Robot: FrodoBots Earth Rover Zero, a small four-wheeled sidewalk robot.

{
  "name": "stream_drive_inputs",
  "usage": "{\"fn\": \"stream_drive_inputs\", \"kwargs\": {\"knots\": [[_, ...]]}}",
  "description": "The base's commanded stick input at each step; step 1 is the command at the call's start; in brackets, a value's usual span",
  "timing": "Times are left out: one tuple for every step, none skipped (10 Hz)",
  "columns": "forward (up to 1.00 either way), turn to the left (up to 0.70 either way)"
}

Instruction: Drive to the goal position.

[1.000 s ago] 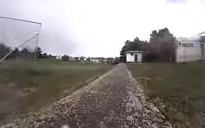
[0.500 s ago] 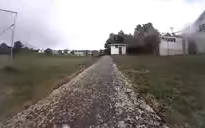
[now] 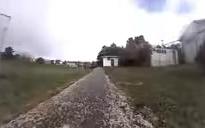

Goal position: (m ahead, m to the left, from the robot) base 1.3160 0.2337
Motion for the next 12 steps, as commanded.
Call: {"fn": "stream_drive_inputs", "kwargs": {"knots": [[1.0,0.0],[1.0,0.0],[1.0,0.02],[1.0,0.11],[1.0,0.19],[1.0,0.28],[1.0,0.36],[1.0,0.4],[1.0,0.4],[1.0,0.37],[1.0,0.19],[1.0,0.0]]}}
